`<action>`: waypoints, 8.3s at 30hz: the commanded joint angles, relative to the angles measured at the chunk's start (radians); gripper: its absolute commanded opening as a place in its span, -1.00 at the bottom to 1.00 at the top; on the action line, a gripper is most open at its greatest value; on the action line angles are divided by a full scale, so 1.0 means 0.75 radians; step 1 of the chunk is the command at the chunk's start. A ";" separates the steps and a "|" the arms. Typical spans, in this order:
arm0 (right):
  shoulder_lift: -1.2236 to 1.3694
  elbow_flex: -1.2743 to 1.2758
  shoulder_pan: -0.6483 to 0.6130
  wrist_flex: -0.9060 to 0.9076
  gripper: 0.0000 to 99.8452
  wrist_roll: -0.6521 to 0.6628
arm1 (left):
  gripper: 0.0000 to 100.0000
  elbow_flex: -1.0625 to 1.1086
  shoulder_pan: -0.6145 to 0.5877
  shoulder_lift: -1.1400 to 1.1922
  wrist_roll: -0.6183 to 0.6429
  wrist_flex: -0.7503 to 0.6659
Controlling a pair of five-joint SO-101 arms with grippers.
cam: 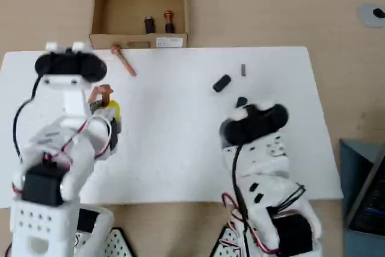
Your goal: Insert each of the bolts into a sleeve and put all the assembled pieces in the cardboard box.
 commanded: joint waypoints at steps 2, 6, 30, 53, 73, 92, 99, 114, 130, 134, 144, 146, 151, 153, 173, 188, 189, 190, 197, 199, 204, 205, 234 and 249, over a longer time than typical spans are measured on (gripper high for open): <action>-0.101 0.099 -0.189 -0.133 -0.98 -0.012 | -1.00 0.166 0.012 -0.289 0.182 -0.127; -0.138 0.171 -0.326 -0.200 -0.98 -0.012 | -1.00 0.340 0.012 -0.541 0.227 -0.205; -0.144 0.463 -0.721 -0.659 -0.98 -0.012 | -1.00 0.477 0.307 -0.823 0.577 -0.438; -0.144 0.314 -0.735 -0.649 -0.98 -0.006 | -1.00 0.616 0.385 -0.823 0.651 -0.442; -0.144 0.292 -0.738 -0.646 -0.98 -0.004 | -1.00 0.716 0.399 -0.823 0.454 -0.634; -0.142 0.304 -0.735 -0.646 -0.98 -0.006 | -1.00 0.518 0.687 -0.823 0.458 -0.088; -0.140 0.306 -0.733 -0.646 -0.98 -0.006 | -0.73 0.518 0.616 -0.821 0.460 -0.088; -0.144 0.349 -0.731 -0.646 -0.98 -0.010 | -0.57 0.315 0.399 -0.817 0.421 -0.004; -0.132 0.281 -0.416 -0.454 -0.98 -0.014 | -1.00 0.442 -0.374 -0.821 -0.012 -0.014; -0.109 0.181 -0.367 -0.331 -0.98 -0.014 | -1.00 0.681 -0.487 -0.821 -0.031 -0.014; 0.625 -0.398 -0.367 -0.346 -0.98 -0.014 | -1.00 1.095 -0.513 -0.821 -0.031 -0.178; 0.791 -0.529 -0.367 -0.397 -0.98 -0.014 | -1.00 1.140 -0.505 -0.821 -0.031 -0.227; 1.183 -0.817 -0.367 -0.511 -0.98 -0.006 | -1.00 1.232 -0.503 -0.821 -0.031 -0.323; 1.337 -0.934 -0.365 -0.534 -0.98 -0.004 | -1.00 1.232 -0.503 -0.821 -0.031 -0.333; 2.675 -2.051 -0.222 -0.691 -0.98 -0.002 | -1.00 1.232 -0.513 -0.821 -0.020 -0.331; 3.714 -3.201 -0.206 -0.691 -0.98 0.319 | -1.00 1.232 -0.516 -0.821 -0.018 -0.327; 3.769 -3.270 -0.210 -0.689 -0.98 0.346 | -1.00 1.232 -0.516 -0.821 -0.018 -0.327; 3.825 -3.340 -0.212 -0.687 -0.98 0.370 | -1.00 1.232 -0.516 -0.821 -0.018 -0.327; 4.082 -3.667 -0.214 -0.685 -0.98 0.450 | -1.00 1.232 -0.516 -0.821 -0.018 -0.325; 4.113 -3.708 -0.216 -0.685 -0.98 0.450 | -1.00 1.232 -0.516 -0.821 -0.018 -0.325; 4.132 -3.716 -0.240 -0.661 -0.74 0.513 | -1.00 1.232 -0.516 -0.821 -0.018 -0.325; 4.132 -3.716 -0.244 -0.644 -0.68 0.513 | -1.00 1.232 -0.516 -0.821 -0.018 -0.325; 3.954 -3.827 -0.179 -0.119 -0.64 0.507 | -1.00 1.232 -0.516 -0.821 -0.018 -0.325; 3.591 -3.827 -0.093 0.395 -0.64 0.509 | -1.00 1.232 -0.516 -0.821 -0.018 -0.325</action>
